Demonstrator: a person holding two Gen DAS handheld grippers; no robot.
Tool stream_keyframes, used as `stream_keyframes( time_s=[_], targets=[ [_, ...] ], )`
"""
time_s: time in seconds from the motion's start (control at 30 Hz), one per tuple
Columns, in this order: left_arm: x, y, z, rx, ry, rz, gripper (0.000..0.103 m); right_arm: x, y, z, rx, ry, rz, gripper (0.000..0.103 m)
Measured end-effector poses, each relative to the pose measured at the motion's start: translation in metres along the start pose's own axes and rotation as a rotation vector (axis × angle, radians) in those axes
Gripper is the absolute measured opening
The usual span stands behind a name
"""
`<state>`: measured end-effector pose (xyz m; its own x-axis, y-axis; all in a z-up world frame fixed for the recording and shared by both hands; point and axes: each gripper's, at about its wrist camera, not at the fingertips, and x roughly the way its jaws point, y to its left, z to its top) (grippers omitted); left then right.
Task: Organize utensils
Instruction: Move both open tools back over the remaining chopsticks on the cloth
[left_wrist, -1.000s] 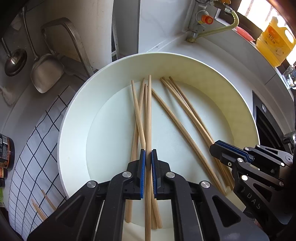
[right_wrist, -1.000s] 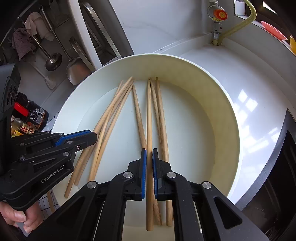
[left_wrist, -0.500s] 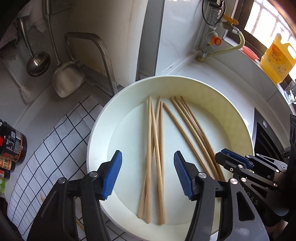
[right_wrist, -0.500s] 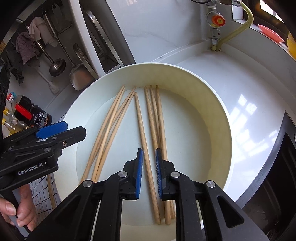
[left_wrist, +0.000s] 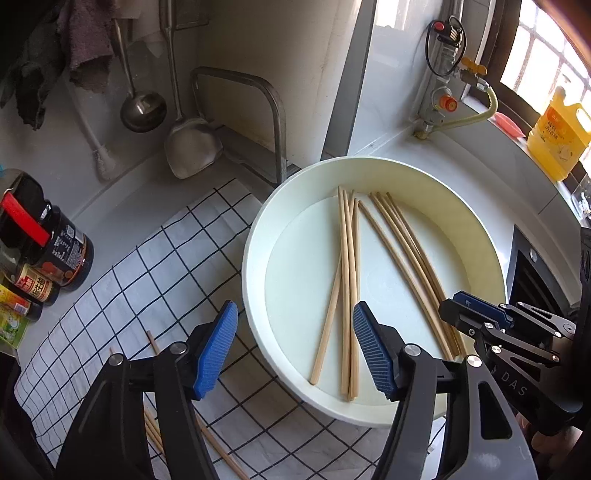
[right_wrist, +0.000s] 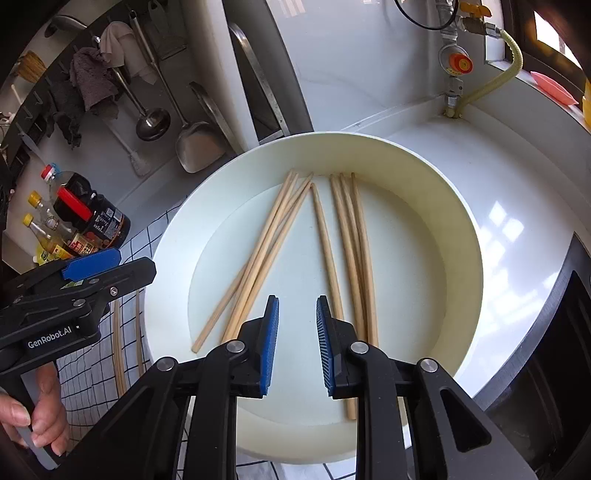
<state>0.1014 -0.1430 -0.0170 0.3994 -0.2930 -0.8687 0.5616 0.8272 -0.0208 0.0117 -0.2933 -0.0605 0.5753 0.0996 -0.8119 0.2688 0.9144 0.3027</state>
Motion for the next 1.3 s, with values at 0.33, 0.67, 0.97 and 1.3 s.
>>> stream_keyframes(
  time_s=[0.33, 0.67, 0.97, 1.3],
  targets=[
    [-0.038, 0.011, -0.034, -0.03, -0.046, 0.016, 0.064, -0.029, 0.033, -0.02, -0.074, -0.034, 0.034, 0.024],
    [-0.063, 0.046, -0.075, -0.131, -0.048, 0.063, 0.068, -0.034, 0.079, -0.041, -0.173, -0.013, 0.084, 0.029],
    [-0.072, 0.106, -0.126, -0.293, -0.004, 0.151, 0.071, -0.012, 0.125, -0.067, -0.265, 0.084, 0.144, 0.03],
    [-0.076, 0.172, -0.187, -0.462, 0.031, 0.236, 0.074, 0.008, 0.17, -0.092, -0.374, 0.157, 0.167, 0.038]
  ],
)
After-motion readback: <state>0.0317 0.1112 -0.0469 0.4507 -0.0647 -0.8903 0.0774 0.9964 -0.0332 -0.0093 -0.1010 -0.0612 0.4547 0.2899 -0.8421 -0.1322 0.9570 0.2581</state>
